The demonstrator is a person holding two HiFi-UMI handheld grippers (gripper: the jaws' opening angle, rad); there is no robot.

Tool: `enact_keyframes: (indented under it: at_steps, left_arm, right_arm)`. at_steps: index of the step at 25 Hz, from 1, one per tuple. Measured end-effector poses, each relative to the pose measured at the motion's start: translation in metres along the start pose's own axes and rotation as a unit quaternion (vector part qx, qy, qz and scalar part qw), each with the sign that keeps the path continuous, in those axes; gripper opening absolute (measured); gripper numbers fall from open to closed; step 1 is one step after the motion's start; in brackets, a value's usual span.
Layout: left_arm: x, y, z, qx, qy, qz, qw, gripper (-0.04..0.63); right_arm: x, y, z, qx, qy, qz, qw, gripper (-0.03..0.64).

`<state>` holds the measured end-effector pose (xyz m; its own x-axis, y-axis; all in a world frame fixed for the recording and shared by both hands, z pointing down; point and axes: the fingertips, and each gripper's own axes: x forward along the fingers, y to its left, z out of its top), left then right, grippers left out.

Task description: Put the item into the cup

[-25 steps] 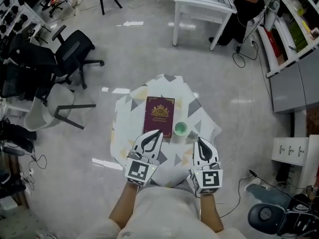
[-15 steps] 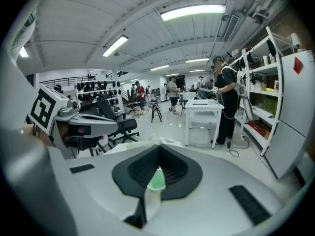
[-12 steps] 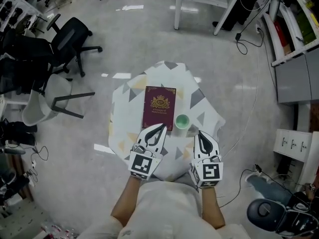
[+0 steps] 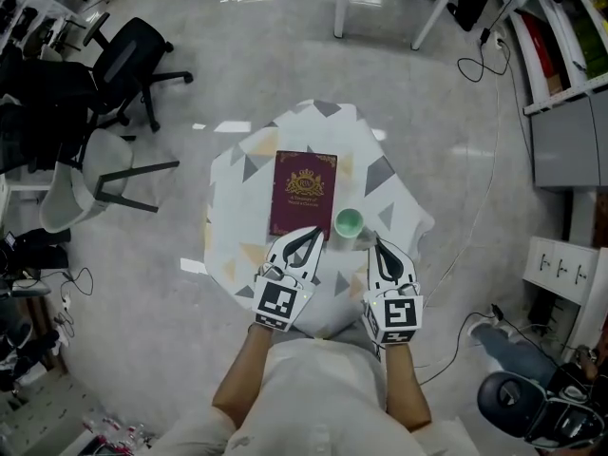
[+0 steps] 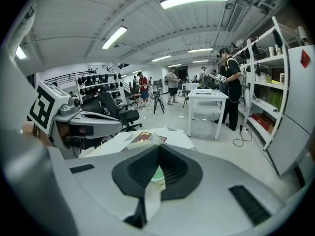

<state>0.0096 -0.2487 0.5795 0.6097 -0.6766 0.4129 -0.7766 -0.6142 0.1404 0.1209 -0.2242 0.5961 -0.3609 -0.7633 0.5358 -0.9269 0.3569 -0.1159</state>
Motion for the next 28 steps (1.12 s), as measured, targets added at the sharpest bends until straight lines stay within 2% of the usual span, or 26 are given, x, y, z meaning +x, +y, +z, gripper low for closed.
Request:
enact_keyframes:
  at_steps: [17,28]
  left_arm:
    - [0.028,-0.011,-0.041,-0.013,0.042,-0.024,0.9987,0.012]
    - [0.041,-0.012,-0.055,-0.024,0.057,-0.029,0.9977,0.012]
  right_arm:
    - [0.031,-0.004,-0.038,0.0,0.051,0.004,0.999,0.006]
    - [0.051,0.0,-0.05,0.003,0.069,0.018,0.997,0.006]
